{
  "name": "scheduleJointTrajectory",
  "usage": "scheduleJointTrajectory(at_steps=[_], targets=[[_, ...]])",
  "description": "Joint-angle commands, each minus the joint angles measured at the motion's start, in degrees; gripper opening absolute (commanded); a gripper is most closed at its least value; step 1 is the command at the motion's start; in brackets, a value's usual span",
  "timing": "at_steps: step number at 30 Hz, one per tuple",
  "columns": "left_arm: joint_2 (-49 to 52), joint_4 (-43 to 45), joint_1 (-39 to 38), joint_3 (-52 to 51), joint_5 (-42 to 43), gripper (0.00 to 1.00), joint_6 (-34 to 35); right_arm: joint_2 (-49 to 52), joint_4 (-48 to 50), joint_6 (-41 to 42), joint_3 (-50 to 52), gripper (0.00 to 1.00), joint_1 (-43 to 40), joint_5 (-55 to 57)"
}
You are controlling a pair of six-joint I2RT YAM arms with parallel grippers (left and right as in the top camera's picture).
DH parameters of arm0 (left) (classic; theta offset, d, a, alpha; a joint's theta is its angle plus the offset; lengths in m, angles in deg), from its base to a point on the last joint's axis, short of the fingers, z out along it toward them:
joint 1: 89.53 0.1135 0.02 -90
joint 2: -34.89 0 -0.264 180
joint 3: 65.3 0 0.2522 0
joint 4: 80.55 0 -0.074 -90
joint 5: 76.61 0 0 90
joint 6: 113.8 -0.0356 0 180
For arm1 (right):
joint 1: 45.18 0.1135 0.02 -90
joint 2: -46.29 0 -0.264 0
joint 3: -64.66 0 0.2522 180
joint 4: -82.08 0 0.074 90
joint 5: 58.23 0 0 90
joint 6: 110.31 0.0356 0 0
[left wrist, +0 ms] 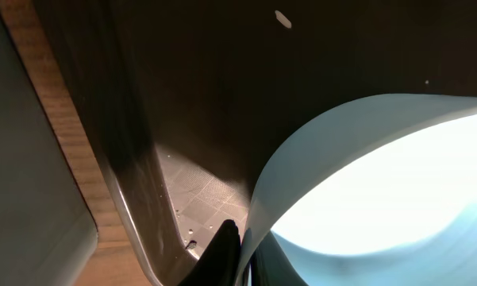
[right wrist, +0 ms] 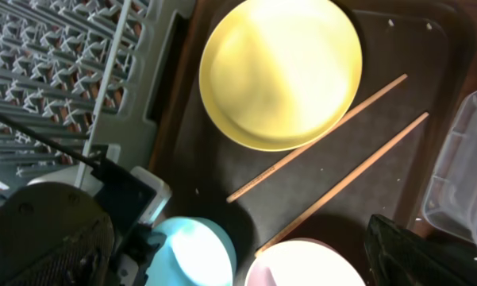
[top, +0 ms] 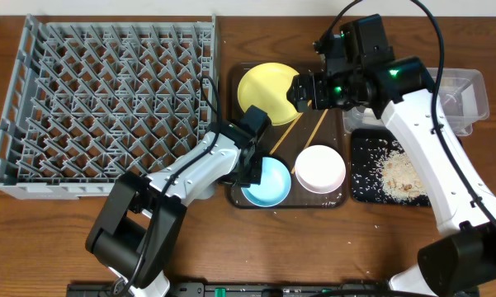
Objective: Sort waste into correct bins and load items into the dishwasher
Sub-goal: 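Grasp the blue bowl rim with the left gripper and lift, then carry the blue bowl to the rack's back edge and stand it upright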
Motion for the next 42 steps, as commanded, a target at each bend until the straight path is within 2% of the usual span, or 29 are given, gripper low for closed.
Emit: scheduleJointTrajectory(at_steps=[1, 5, 9, 13, 18, 22, 27, 33, 39, 42], targets=[[0.0, -0.6, 0.2, 0.0, -0.2, 0.07, 0.1, -1.3, 0.5, -0.8, -0.5, 0.98, -2.1, 0.4], [-1.9, -4.9, 0.9, 3.6, -0.9, 0.07, -1.0, -3.2, 0.5, -0.8, -0.5, 0.99, -4.7, 0.4], [-5.3, -11.2, 1.3, 10.5, -7.5, 0.07, -1.2, -3.8, 0.5, -0.8, -0.5, 0.99, -7.2, 0.4], [-9.9, -13.0, 1.3, 16.2, -18.2, 0.07, -4.3, -3.7, 0.1, -0.8, -0.5, 0.99, -8.0, 0.4], [-15.0, -10.0, 1.4, 17.8, -39.0, 0.08, -4.5, -3.7, 0.2, -0.8, -0.5, 0.99, -7.9, 0.4], [-15.7, -6.0, 1.4, 17.8, -56.8, 0.08, -6.8, -3.7, 0.2, -0.8, -0.5, 0.99, -7.9, 0.4], [-13.8, 2.4, 1.8, 17.8, -71.7, 0.08, -13.5, -3.7, 0.2, -0.8, -0.5, 0.99, -7.9, 0.4], [-10.1, 17.5, 5.3, 17.8, -79.3, 0.07, -22.5, -3.7, 0.2, -0.8, -0.5, 0.99, -7.9, 0.4], [-4.2, 33.2, 10.1, 17.8, -82.6, 0.07, -33.6, -3.7, 0.2, -0.8, -0.5, 0.99, -7.9, 0.4], [-1.7, 37.4, 11.3, 17.8, -82.5, 0.08, -35.6, -3.7, 0.2, -0.8, -0.5, 0.99, -7.9, 0.4]])
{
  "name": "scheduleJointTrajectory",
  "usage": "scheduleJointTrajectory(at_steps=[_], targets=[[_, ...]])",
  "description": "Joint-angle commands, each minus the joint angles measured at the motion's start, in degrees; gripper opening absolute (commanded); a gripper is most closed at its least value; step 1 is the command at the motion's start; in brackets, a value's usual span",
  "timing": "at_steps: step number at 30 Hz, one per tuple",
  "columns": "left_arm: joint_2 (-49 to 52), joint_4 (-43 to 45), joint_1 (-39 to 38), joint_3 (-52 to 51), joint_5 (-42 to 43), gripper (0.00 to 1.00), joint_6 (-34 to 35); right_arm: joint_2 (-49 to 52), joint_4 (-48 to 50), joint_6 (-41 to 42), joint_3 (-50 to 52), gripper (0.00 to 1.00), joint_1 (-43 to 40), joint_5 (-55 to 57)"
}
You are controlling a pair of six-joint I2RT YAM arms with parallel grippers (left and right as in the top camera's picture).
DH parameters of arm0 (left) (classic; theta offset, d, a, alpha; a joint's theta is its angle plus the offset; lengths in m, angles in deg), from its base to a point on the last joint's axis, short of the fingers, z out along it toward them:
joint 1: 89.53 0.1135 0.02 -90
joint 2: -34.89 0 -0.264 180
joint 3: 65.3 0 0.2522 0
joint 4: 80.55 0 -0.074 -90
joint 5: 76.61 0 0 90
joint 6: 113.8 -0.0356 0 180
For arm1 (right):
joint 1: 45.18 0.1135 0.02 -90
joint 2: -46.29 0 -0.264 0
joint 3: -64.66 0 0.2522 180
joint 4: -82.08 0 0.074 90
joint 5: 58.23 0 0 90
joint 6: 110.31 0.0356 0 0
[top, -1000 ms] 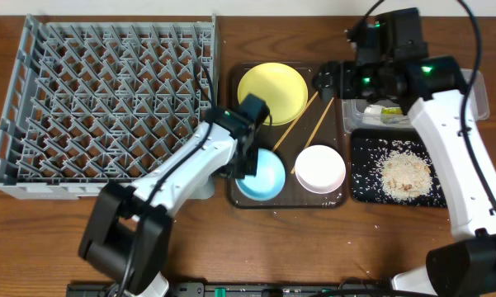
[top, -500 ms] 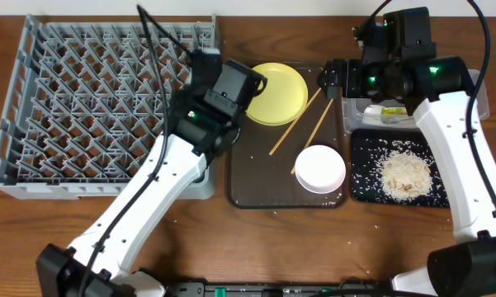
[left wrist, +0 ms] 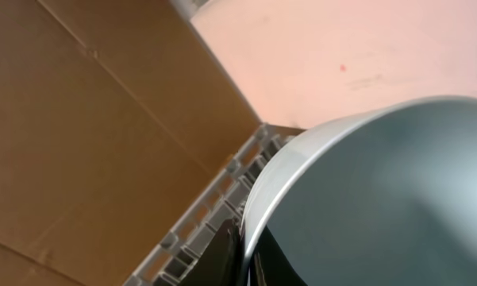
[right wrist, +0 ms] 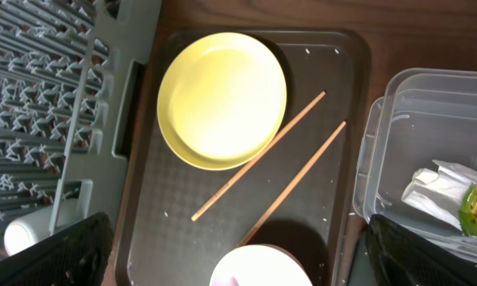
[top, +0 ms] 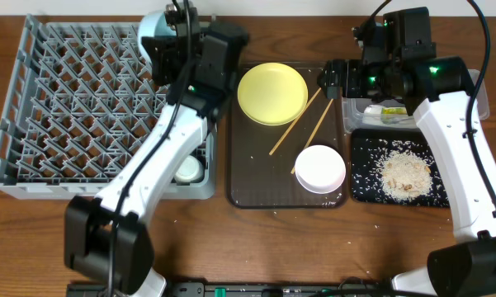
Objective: Sort waste into correct bins and load items into the dishwasher
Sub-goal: 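Carry the blue bowl to the rack's back edge and stand it upright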
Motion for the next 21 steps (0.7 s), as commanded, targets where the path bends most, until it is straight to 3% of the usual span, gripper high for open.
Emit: scheduleJointTrajectory(at_steps=[1, 9, 21], targets=[[2.7, 2.8, 1.2, 0.4, -3.3, 0.07, -5.9, -0.9, 0.0, -0.8, -0.5, 0.99, -0.1, 0.0], [8.1, 7.4, 2.1, 0.4, 1.0, 0.07, -6.8, -0.9, 0.0, -0.8, -0.5, 0.99, -0.1, 0.0], [20.8, 39.6, 6.2, 0.4, 7.2, 0.07, -23.5, -0.9, 0.0, -0.8, -0.5, 0.99, -0.1, 0.0]])
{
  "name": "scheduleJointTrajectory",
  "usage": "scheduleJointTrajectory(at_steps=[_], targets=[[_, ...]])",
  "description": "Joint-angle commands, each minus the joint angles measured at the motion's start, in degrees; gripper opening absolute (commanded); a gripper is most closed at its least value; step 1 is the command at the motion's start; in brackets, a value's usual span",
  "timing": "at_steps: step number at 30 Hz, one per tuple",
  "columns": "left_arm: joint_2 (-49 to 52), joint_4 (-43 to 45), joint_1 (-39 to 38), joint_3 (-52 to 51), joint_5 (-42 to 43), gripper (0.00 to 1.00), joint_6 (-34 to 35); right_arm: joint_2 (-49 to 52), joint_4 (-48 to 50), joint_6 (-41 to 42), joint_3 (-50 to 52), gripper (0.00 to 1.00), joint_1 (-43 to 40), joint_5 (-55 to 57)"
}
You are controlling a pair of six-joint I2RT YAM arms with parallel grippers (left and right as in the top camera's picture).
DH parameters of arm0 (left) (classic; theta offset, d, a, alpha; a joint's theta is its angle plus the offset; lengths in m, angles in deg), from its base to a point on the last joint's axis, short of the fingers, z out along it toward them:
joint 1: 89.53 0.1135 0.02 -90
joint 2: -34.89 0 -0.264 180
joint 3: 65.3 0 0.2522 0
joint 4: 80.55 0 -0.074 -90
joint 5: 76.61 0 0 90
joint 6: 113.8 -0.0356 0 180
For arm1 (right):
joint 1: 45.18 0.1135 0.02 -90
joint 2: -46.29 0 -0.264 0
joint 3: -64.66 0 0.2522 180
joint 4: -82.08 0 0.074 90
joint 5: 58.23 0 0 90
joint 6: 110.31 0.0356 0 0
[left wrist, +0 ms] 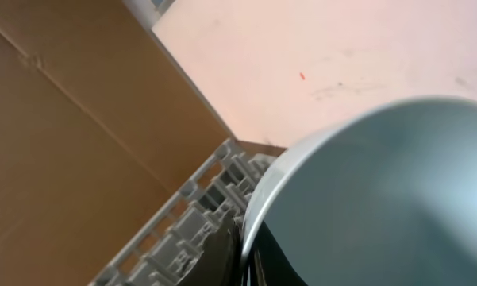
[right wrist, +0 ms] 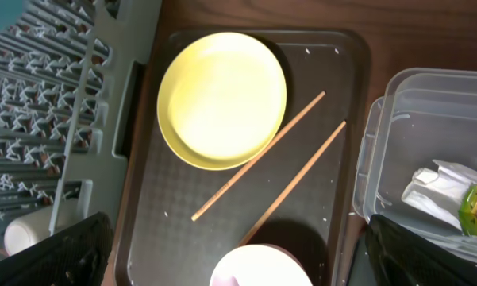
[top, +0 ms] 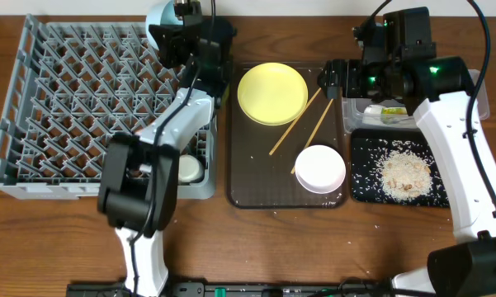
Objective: Sort waste into correct bins and load items into the dishwasher
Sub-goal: 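Carry the blue bowl to the rack's back edge and stand it upright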
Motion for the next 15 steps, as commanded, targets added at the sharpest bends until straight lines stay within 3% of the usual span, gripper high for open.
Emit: scheduleJointTrajectory(at_steps=[1, 15], targets=[[3.2, 3.9, 1.4, 0.4, 2.8, 0.08, -5.9, -0.9, 0.0, -0.8, -0.5, 0.99, -0.1, 0.0], [5.5, 12.1, 3.6, 0.5, 15.7, 0.08, -5.8, -0.9, 0.0, -0.8, -0.5, 0.99, -0.1, 0.0]])
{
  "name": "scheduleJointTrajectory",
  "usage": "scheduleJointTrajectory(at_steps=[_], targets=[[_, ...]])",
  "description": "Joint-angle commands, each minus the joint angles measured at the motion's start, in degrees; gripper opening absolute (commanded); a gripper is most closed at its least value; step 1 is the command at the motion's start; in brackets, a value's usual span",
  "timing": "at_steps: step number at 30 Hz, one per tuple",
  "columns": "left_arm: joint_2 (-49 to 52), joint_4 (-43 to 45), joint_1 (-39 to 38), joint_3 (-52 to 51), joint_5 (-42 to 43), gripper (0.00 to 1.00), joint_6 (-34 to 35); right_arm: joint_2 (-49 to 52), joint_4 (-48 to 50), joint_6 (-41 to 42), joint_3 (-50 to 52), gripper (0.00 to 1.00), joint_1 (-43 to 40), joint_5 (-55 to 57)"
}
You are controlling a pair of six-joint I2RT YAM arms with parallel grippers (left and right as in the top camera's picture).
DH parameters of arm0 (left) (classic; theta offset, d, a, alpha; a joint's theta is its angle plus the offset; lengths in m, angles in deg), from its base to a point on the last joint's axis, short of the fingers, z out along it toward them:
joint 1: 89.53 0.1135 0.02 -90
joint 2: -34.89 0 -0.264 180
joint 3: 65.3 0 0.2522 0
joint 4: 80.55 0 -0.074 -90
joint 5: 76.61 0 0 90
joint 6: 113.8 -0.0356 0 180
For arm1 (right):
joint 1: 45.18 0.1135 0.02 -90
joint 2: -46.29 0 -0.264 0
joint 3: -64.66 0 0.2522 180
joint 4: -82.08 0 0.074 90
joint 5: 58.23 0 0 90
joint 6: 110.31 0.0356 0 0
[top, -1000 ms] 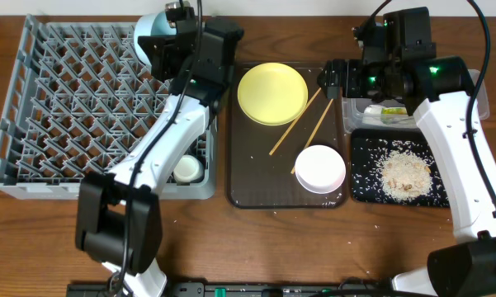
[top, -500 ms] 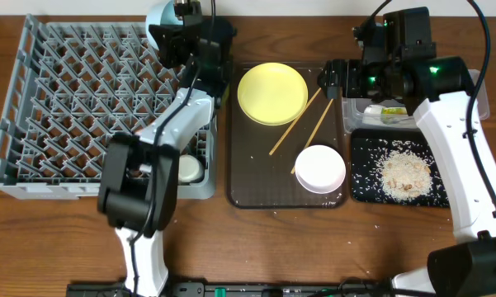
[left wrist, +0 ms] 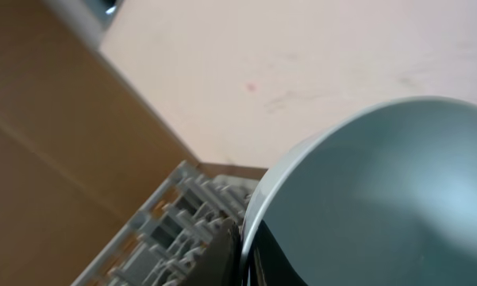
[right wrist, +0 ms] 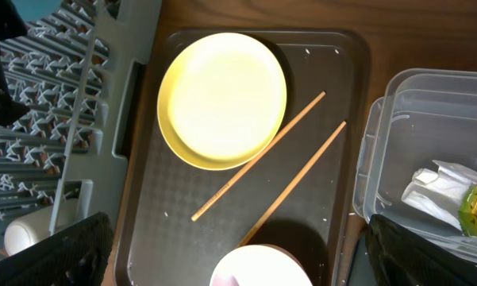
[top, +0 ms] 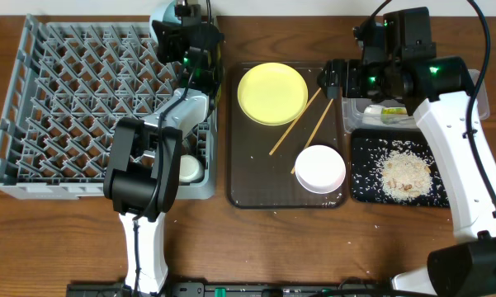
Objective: Sort waste into correct bins and load items into the dishwasher
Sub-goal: 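Carry the blue bowl to the rack's back edge and stand it upright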
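My left gripper (top: 184, 37) is shut on the rim of a light blue bowl (top: 160, 14), held high over the back right corner of the grey dish rack (top: 82, 99). In the left wrist view the bowl (left wrist: 381, 191) fills the right side, its rim pinched between my fingertips at the left gripper (left wrist: 240, 253). My right gripper (top: 330, 80) hangs open and empty over the dark tray (top: 249, 186). On the tray lie a yellow plate (right wrist: 222, 99), two chopsticks (right wrist: 258, 155) and a white bowl (right wrist: 258, 270). The right gripper (right wrist: 238, 230) is wide open.
A white cup (top: 186, 169) stands in the rack's front right corner. Right of the tray are a clear bin (right wrist: 436, 151) holding a wrapper and a black tray (top: 396, 173) of spilled rice. Rice grains dot the wooden table.
My left gripper and the blue bowl have shifted a little over the rack's back right corner, and the wrist view has tilted. The right arm is unchanged.
First my left gripper was shut on the blue bowl's rim at the tray's front left, with the right gripper over the plate. Then the bowl was up over the rack's back right corner and the right gripper further right. The bowl has stayed there since.
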Motion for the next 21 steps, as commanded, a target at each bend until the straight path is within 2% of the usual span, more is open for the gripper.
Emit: scheduleJointTrajectory(at_steps=[1, 16, 21], targets=[[-0.3, 0.8, 0.8, 0.5, 5.0, 0.08, -0.1, -0.9, 0.0, -0.8, -0.5, 0.99, -0.1, 0.0], [-0.2, 1.0, 3.7, 0.5, 13.4, 0.07, 0.0, -0.9, 0.0, -0.8, -0.5, 0.99, -0.1, 0.0], [0.5, 2.7, 3.7, 0.5, 13.8, 0.08, -0.1, -0.9, 0.0, -0.8, -0.5, 0.99, -0.1, 0.0]])
